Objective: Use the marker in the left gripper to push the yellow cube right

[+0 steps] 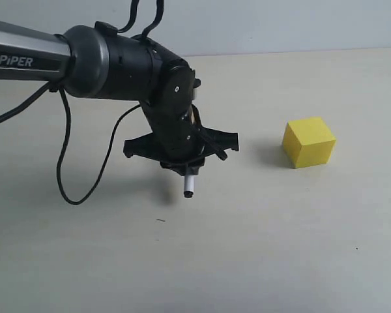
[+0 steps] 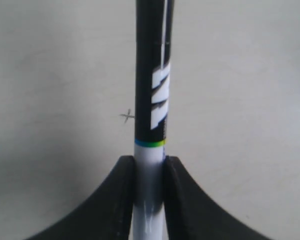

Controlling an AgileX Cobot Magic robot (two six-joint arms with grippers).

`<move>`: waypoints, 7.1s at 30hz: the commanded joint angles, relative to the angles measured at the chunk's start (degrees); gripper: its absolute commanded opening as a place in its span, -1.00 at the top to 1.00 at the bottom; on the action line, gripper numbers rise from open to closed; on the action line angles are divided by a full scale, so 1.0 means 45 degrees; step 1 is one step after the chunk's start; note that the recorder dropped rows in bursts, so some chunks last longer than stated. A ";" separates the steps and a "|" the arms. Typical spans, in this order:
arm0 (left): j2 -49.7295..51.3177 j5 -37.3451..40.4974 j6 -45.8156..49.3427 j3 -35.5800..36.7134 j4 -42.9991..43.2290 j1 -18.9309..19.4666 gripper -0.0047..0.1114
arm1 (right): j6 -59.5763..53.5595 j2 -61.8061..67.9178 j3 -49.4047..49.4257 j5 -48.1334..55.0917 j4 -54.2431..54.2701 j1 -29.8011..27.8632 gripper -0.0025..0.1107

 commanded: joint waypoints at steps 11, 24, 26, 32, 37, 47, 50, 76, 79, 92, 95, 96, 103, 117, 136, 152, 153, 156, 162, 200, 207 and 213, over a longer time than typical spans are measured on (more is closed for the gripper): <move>0.0201 0.0348 0.0300 0.0004 -0.0271 0.0211 0.92 | 0.0000 -0.0073 0.0063 -0.0058 -0.0008 -0.0082 0.96; 0.0606 -0.0100 0.0275 0.0004 -0.0472 0.0294 0.92 | 0.0000 -0.0073 0.0063 -0.0058 -0.0008 -0.0082 0.96; 0.0606 -0.0162 0.0275 0.0004 -0.0495 0.0294 0.92 | 0.0000 -0.0073 0.0063 -0.0058 -0.0008 -0.0082 0.96; 0.0606 -0.0160 0.0275 0.0004 -0.0519 0.0294 0.92 | 0.0000 -0.0073 0.0063 -0.0058 -0.0008 -0.0082 0.96; 0.0606 -0.0160 0.0247 0.0004 -0.0502 0.0294 0.92 | 0.0000 -0.0073 0.0063 -0.0058 -0.0008 -0.0082 0.96; 0.0606 -0.0512 -0.0226 0.0004 -0.0502 0.0294 0.92 | 0.0000 -0.0073 0.0063 -0.0058 -0.0008 -0.0082 0.96; 0.0606 -0.0657 -0.0304 0.0004 -0.0502 0.0294 0.92 | 0.0000 -0.0073 0.0063 -0.0058 -0.0008 -0.0082 0.96; 0.0606 -0.0667 -0.0378 0.0004 -0.0413 0.0460 0.12 | 0.0000 -0.0073 0.0063 -0.0137 -0.0008 -0.0082 0.96; 0.0606 -0.0713 -0.0328 0.0004 -0.0413 0.0460 -0.07 | 0.0000 -0.0073 0.0063 -0.0137 -0.0008 -0.0082 0.96; -0.1299 -0.1403 0.3506 0.0004 -0.0509 0.0413 0.12 | 0.0000 -0.0073 0.0063 -0.0137 -0.0008 -0.0082 0.96; -0.2122 -0.0969 0.4770 0.0032 -0.0878 0.0206 0.91 | 0.0000 -0.0073 0.0063 -0.0137 -0.0008 -0.0082 0.96; -0.2443 -0.1132 0.5121 0.0162 -0.0934 0.0101 0.91 | 0.0000 -0.0073 0.0063 -0.0137 -0.0008 -0.0082 0.96; -0.5477 -0.5140 0.5691 0.3456 -0.0934 -0.0723 0.92 | 0.0000 -0.0073 0.0063 -0.0137 -0.0008 -0.0082 0.96; -1.1286 -1.1207 0.5750 1.0419 0.0053 -0.0818 0.92 | 0.0000 -0.0073 0.0063 -0.0074 -0.0008 -0.0082 0.96; -1.3511 -1.0107 0.5807 1.1025 0.0687 -0.0818 0.92 | 0.0000 -0.0073 0.0063 -0.0074 -0.0008 -0.0082 0.96; -1.4192 -0.9941 0.5807 1.1025 0.0687 -0.0795 0.92 | 0.0000 -0.0073 0.0063 -0.0074 -0.0008 -0.0082 0.96; -1.4432 -0.9855 0.5807 1.1025 0.0754 -0.0697 0.92 | 0.0000 -0.0073 0.0063 -0.0074 -0.0008 -0.0082 0.96; -1.5229 -0.9530 0.5807 1.1116 0.0754 -0.0134 0.92 | 0.0000 -0.0073 0.0063 -0.0074 -0.0008 -0.0082 0.96; -1.7516 -0.8894 0.5704 1.1868 0.0754 0.1856 0.92 | 0.0000 -0.0073 0.0063 -0.0074 -0.0008 -0.0082 0.96; -2.6855 -0.8046 0.8101 1.8368 0.0931 0.7113 0.92 | 0.0000 -0.0073 0.0063 -0.0142 -0.0008 -0.0082 0.96; -2.6855 -0.6918 0.6979 1.8368 0.0912 0.8161 0.92 | 0.0000 -0.0073 0.0063 -0.0142 -0.0008 -0.0082 0.96; -2.6855 -0.5439 0.6979 1.8368 0.0940 0.8161 0.92 | 0.0000 -0.0073 0.0063 -0.0142 -0.0008 -0.0082 0.96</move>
